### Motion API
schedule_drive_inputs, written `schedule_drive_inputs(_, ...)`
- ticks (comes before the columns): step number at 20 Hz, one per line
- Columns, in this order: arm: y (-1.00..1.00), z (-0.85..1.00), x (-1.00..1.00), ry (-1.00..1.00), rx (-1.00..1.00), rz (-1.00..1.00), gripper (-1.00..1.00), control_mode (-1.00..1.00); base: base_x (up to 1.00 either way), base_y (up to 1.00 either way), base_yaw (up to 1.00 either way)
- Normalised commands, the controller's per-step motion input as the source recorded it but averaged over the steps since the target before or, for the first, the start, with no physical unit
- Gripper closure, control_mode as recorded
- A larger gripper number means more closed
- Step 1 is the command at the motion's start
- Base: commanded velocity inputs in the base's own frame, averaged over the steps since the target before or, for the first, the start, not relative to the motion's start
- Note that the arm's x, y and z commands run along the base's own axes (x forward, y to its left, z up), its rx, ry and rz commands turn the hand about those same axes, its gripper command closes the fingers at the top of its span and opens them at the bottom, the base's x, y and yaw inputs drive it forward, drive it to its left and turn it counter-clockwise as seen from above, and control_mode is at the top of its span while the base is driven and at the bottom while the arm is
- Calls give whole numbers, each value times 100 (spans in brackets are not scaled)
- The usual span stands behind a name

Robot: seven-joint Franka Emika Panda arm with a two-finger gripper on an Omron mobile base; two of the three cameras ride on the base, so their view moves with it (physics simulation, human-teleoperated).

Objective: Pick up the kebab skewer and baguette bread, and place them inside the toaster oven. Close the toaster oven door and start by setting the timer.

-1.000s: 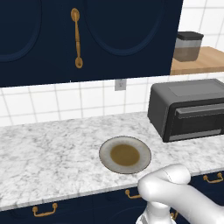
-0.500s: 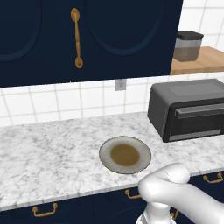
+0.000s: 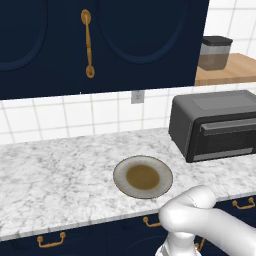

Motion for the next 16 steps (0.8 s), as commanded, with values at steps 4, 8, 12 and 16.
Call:
schedule_drive_inputs(4,0,9,26,0,9,-1,-100,-100,0,0,0)
schedule_drive_inputs(8,0,10,27,0,7,-1,-100,-100,0,0,0)
schedule_drive_inputs(12,0,1,25,0,6,0,-100,-100,0,0,0)
schedule_drive_inputs(16,0,0,21,0,4,0,-100,-100,0,0,0)
